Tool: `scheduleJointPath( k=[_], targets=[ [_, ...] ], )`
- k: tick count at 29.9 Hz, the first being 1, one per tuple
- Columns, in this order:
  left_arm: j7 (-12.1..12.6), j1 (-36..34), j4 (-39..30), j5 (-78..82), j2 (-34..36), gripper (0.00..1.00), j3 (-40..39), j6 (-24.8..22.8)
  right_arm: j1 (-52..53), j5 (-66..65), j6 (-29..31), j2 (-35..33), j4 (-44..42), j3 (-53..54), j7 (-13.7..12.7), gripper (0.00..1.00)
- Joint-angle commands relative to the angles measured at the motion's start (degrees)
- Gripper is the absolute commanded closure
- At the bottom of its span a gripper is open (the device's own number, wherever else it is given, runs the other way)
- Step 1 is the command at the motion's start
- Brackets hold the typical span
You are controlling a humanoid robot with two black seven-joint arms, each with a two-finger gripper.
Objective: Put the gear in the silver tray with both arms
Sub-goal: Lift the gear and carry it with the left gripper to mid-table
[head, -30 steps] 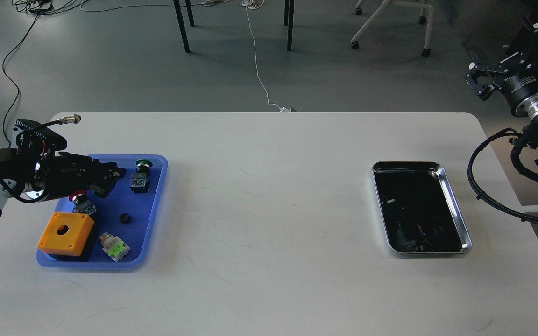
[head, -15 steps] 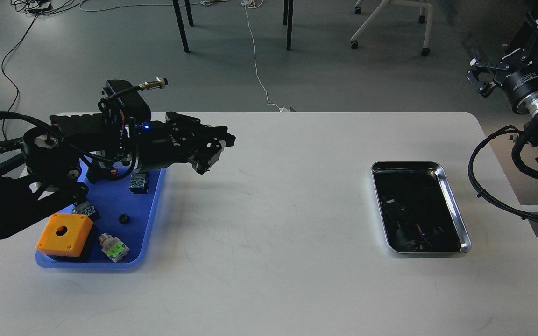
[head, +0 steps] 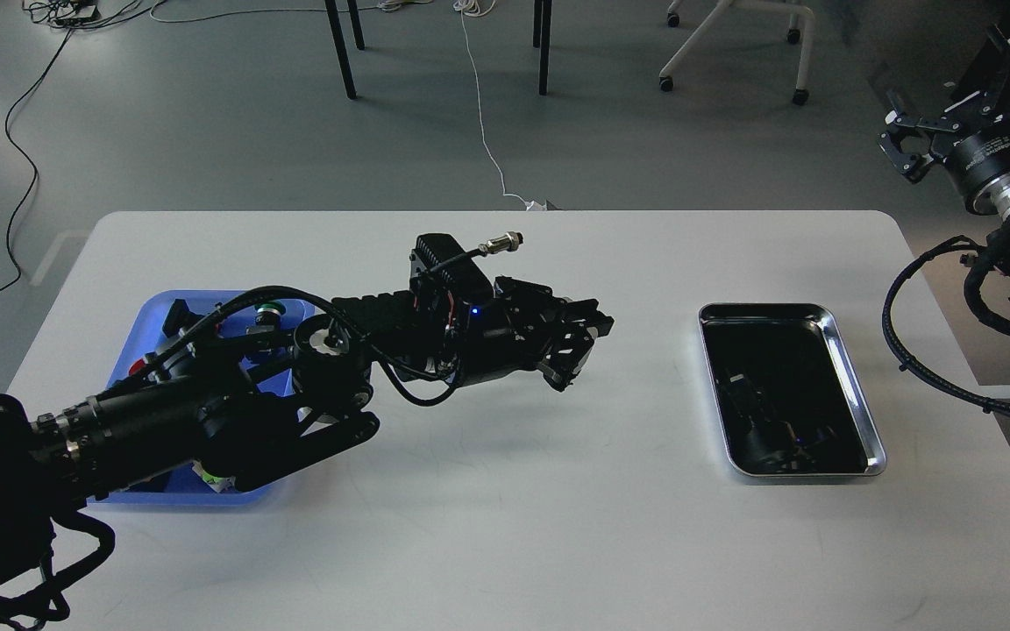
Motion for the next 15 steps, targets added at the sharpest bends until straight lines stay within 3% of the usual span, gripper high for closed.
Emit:
scheduleJointPath(
  k=[1,6,15],
  targets=[
    [-0.09,0.05,5.67,0.78,-5.42,0.8,3.85,2.39,-0.28,0.0,0.0,-0.23,0.02,-0.09,0.01,0.01],
    [-0.36,1.71,13.23,0.34,-8.16,0.79,7.99,5.99,-0.46,0.0,0.0,-0.67,0.02,-0.09,-0.07,0.01],
    [-0.18,5.32,15.08,0.25,-8.16,0.78,9.14,7.4,-0.55,0.0,0.0,-1.2,0.02,-0.09,-0.07,0.01]
  ],
)
